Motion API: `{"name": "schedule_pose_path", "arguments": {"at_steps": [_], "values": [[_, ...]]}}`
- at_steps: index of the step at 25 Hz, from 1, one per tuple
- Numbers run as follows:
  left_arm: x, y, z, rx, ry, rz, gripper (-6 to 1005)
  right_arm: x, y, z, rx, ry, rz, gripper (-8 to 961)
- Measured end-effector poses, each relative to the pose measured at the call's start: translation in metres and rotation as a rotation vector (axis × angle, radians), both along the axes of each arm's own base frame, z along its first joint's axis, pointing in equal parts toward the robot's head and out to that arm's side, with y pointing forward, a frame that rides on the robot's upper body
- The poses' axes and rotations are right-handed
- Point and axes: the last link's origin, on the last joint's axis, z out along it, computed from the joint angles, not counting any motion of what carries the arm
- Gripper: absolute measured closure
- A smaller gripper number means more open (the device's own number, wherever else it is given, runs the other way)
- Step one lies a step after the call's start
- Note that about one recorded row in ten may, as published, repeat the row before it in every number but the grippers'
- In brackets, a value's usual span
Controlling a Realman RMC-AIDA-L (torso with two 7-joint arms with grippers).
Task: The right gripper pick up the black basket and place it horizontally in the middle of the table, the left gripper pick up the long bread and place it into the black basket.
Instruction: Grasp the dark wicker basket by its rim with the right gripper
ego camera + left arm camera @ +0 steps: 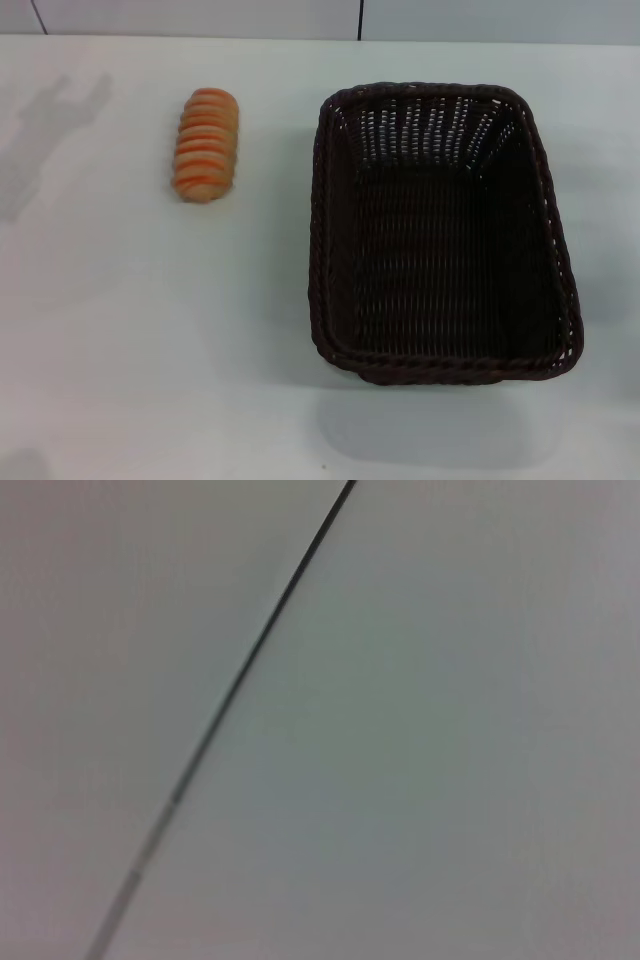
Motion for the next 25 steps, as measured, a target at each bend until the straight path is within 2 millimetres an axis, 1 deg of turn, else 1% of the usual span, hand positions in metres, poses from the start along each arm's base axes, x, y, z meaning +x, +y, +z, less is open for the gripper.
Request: {"name": "schedule_pose_path", "arguments": {"at_steps": [3,7,8,9,12,13,14,19,25], "values": [[0.001,0.002,0.0,0.021,0.133,0.032,308,-0.001,0.001,0.0,-0.001,0.001,0.004,612],[-0.002,0.006,-0.002,0.023,0.256,0.064,308,-0.001,0.001,0.0,0.001,0.002,0.004,612],[-0.004,0.008,-0.003,0.033,0.31,0.075,308,-0.001,0.001,0.0,0.001,0.001,0.003,612],[-0.004,0.008,-0.003,0.033,0.31,0.075,308,-0.001,0.001,0.0,0.001,0.001,0.003,612],[-0.007,0.01,-0.004,0.06,0.388,0.096,308,-0.002,0.001,0.0,0.0,0.001,0.005,613],[-0.01,0.01,-0.005,0.085,0.445,0.125,308,-0.001,0.001,0.0,0.001,0.002,0.004,613],[-0.01,0.01,-0.005,0.085,0.445,0.125,308,-0.001,0.001,0.0,0.001,0.002,0.004,613],[-0.015,0.013,-0.012,0.169,0.608,0.211,307,-0.001,0.001,0.0,0.0,0.001,0.0,613],[-0.023,0.012,-0.027,0.274,0.775,0.335,307,0.0,0.003,-0.001,-0.009,0.007,-0.008,612]]}}
